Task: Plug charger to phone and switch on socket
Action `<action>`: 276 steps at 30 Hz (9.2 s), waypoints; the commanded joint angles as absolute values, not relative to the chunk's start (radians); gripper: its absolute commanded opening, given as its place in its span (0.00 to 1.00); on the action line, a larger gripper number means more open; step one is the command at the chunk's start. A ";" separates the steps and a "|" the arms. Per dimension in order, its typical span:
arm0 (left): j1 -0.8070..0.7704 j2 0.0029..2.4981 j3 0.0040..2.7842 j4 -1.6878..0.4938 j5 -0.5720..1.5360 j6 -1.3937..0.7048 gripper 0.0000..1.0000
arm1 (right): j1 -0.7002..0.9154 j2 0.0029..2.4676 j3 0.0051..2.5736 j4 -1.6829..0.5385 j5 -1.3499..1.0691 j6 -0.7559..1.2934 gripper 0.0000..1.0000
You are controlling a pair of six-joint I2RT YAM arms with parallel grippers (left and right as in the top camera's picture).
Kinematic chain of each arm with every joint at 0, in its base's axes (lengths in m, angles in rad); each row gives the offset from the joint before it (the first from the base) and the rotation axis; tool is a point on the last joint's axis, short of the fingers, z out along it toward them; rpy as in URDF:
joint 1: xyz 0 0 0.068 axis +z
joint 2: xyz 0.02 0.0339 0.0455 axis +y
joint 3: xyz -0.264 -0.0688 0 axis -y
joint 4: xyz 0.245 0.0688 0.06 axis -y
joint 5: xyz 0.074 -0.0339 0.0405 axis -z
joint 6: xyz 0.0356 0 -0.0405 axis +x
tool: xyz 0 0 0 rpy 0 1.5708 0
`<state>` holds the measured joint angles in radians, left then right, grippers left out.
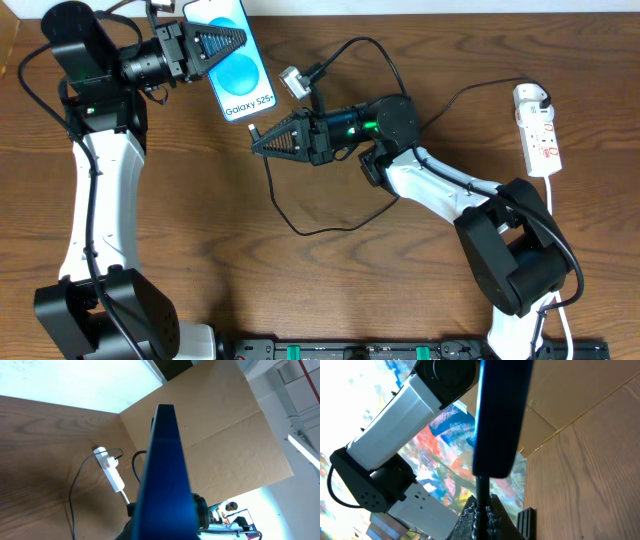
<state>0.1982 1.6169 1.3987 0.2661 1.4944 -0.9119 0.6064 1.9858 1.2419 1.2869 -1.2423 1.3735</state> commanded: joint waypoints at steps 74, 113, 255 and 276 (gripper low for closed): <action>0.191 1.614 1.411 0.223 1.530 -0.894 0.07 | 0.581 1.982 1.249 1.264 -1.164 1.293 0.01; 0.190 1.614 1.411 0.222 1.571 -0.846 0.07 | 0.583 1.982 1.249 1.277 -1.001 1.488 0.01; 0.193 1.614 1.411 0.226 1.196 -0.839 0.07 | 0.630 1.982 1.249 1.185 -0.666 1.396 0.01; 0.193 1.614 1.411 0.226 1.337 -0.822 0.07 | 0.630 1.982 1.249 1.182 -0.672 1.345 0.01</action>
